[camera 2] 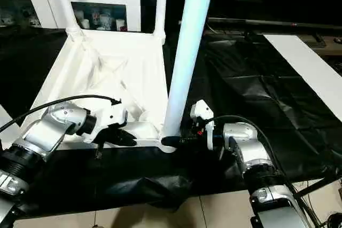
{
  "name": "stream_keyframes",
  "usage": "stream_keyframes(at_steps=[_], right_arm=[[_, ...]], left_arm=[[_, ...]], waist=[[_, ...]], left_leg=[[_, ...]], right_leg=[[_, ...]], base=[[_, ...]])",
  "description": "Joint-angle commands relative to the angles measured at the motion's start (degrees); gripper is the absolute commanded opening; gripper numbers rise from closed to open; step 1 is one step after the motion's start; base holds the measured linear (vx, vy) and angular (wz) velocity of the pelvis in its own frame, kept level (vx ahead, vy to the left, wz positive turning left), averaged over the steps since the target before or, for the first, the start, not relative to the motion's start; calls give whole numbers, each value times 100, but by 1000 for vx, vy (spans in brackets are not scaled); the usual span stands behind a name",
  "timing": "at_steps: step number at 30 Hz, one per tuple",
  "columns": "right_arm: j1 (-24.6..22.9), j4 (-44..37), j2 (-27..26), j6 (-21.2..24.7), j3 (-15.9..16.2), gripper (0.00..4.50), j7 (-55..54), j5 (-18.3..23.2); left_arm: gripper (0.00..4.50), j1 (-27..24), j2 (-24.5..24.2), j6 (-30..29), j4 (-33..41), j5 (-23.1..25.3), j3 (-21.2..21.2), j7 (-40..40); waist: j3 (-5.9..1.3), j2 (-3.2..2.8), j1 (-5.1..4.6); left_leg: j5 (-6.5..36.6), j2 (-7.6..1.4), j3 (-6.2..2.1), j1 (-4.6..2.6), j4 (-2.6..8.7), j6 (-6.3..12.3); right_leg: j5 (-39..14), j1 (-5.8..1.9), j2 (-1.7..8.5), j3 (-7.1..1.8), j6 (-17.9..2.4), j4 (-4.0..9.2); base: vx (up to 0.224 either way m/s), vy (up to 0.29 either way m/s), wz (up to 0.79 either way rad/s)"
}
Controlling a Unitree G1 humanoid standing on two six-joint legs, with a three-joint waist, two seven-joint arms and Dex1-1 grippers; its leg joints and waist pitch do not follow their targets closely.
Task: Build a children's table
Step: Rotate leg to tighten
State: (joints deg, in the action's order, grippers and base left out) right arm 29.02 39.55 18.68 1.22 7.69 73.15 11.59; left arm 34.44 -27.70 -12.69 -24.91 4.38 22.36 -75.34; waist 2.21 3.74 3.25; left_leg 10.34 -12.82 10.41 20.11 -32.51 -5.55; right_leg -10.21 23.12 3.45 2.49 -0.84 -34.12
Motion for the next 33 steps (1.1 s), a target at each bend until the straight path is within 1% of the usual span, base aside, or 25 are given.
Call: stream_keyframes(at_steps=[1,6,9,10,11,12,14,15,16,17,18,19,20,21,22,23,24,25,27,28,29,30,31,32,33], right_arm=[[-19,-43,36,51,88,270,114,-67],[-50,53,-3,64,43,268,19,-51],[17,425,-200,39,-202,268,-614,-31],[61,578,-275,-7,-284,268,-960,-69],[103,735,-363,-59,-374,267,-1364,-109],[125,809,-405,-84,-415,267,-1554,-128],[198,1040,-625,-70,-611,267,-2311,-113],[198,1040,-625,-70,-611,267,-2311,-113],[283,1212,-824,-46,-762,267,-3012,-109],[283,1212,-824,-46,-762,267,-3012,-109],[316,1264,-878,-41,-800,267,-3214,-113],[418,1434,-1004,-39,-915,267,-3768,-116],[519,1591,-1118,-38,-1002,267,-4219,-116],[626,1755,-1225,-85,-1082,267,-4637,-127],[729,1899,-1331,-134,-1151,267,-4989,-123],[798,1981,-1399,-161,-1185,267,-5153,-115],[869,2056,-1479,-179,-1198,267,-5262,-110],[959,2108,-1592,-246,-1121,267,-5260,-181],[983,2082,-1648,-318,-1105,267,-5027,-154],[986,2049,-1669,-382,-1108,267,-4882,-136],[974,1961,-1693,-493,-1139,267,-4560,-51],[958,1883,-1681,-586,-1160,323,-4374,0],[947,1804,-1675,-676,-1183,323,-4168,67],[961,1796,-1679,-749,-1202,337,-4087,97],[963,1794,-1674,-759,-1198,343,-4072,95]], left_arm=[[0,-203,14,-165,-74,115,348,-190],[0,-227,0,-229,-51,118,335,-169],[0,-222,117,-313,-143,122,257,79],[0,-202,188,-350,-215,134,215,223],[0,-174,275,-386,-303,155,173,397],[0,-158,317,-400,-350,166,154,480],[0,-15,624,-504,-681,226,-29,1155],[0,-15,624,-504,-681,226,-29,1155],[0,162,945,-616,-1033,281,-226,1900],[0,162,945,-616,-1033,281,-226,1900],[0,216,1034,-654,-1133,283,-284,2088],[0,337,1232,-736,-1348,283,-406,2518],[0,444,1394,-791,-1524,275,-488,2818],[0,532,1528,-843,-1668,277,-540,3014],[0,623,1658,-824,-1827,292,-606,3296],[0,682,1729,-784,-1931,297,-646,3448],[0,736,1782,-760,-2032,325,-646,3519],[0,797,1809,-679,-2147,410,-597,3599],[0,812,1789,-643,-2177,442,-557,3558],[0,816,1766,-616,-2190,466,-533,3536],[0,808,1712,-593,-2185,500,-497,3470],[0,787,1661,-594,-2161,516,-473,3399],[0,776,1618,-583,-2153,538,-451,3347],[0,793,1607,-560,-2203,549,-439,3346],[0,794,1603,-557,-2206,550,-437,3341]], waist=[[-311,-39,-20],[-314,-36,-23],[-312,-38,-33],[-286,-40,-63],[-247,-42,-100],[-247,-38,-106],[-240,-28,-170],[-246,-26,-177],[-240,-33,-194],[-241,-29,-193],[-248,-23,-186],[-248,-21,-181],[-245,-36,-198],[-260,-52,-199],[-261,-51,-205],[-254,-43,-213],[-259,-46,-213],[-268,-50,-200],[-272,-41,-194],[-282,-43,-177],[-285,-26,-169],[-290,-27,-165],[-291,-21,-161],[-296,-28,-152],[-296,-22,-159]], left_leg=[[1028,-63,34,-31,323,213],[975,-60,37,-30,316,237],[1004,-56,36,-27,319,211],[1232,-58,30,-34,339,130],[1484,-50,10,-36,367,31],[1617,-45,-8,-45,369,-13],[1857,-34,-38,-46,365,-103],[1882,-29,-43,-45,362,-117],[1958,-30,-51,-54,359,-117],[2003,-12,-67,-58,352,-142],[2028,-20,-75,-66,351,-133],[2036,-10,-68,-67,341,-87],[2062,-5,-64,-71,338,-110],[2075,-1,-71,-79,339,-136],[2100,3,-76,-72,341,-133],[2146,11,-82,-50,351,-130],[2168,16,-79,-50,344,-118],[2212,12,-72,-73,340,-74],[2191,10,-68,-50,347,-34],[2095,-8,-64,-38,354,-8],[2008,-13,-51,-28,353,24],[1895,-17,-42,-13,356,50],[1878,-18,-37,-12,352,71],[1821,-19,-23,-18,341,110],[1736,-17,-26,15,347,132]], right_leg=[[-944,-271,341,-202,-1287,323],[-834,-277,339,-199,-1327,310],[-918,-273,344,-200,-1320,317],[-1254,-249,347,-197,-1272,360],[-1758,-225,349,-186,-1154,413],[-2050,-231,360,-179,-1072,435],[-2588,-204,361,-172,-876,477],[-2688,-202,361,-170,-826,490],[-2852,-179,359,-165,-758,522],[-3009,-170,360,-151,-666,537],[-3044,-166,371,-152,-655,545],[-3000,-148,360,-154,-640,557],[-3017,-126,351,-149,-642,557],[-2960,-124,351,-143,-651,555],[-2930,-124,342,-133,-648,553],[-2939,-137,337,-119,-611,559],[-2944,-131,335,-119,-594,568],[-2823,-105,339,-132,-615,579],[-2681,-121,338,-142,-660,559],[-2429,-143,344,-154,-731,534],[-2197,-153,339,-165,-818,507],[-1987,-175,338,-170,-896,480],[-1937,-178,341,-171,-922,473],[-1841,-179,343,-179,-979,468],[-1761,-209,347,-177,-1014,449]], base=[[0,0,0],[0,0,0],[0,0,0],[0,0,0],[0,0,0],[0,0,0],[-53,1,-5],[-52,5,-6],[-53,10,-6],[-53,10,-6],[0,0,0],[0,0,0],[0,0,0],[0,0,0],[0,0,0],[0,0,0],[0,0,0],[0,0,0],[0,0,0],[0,0,0],[0,0,0],[0,0,0],[0,0,0],[0,0,0],[0,0,0]])
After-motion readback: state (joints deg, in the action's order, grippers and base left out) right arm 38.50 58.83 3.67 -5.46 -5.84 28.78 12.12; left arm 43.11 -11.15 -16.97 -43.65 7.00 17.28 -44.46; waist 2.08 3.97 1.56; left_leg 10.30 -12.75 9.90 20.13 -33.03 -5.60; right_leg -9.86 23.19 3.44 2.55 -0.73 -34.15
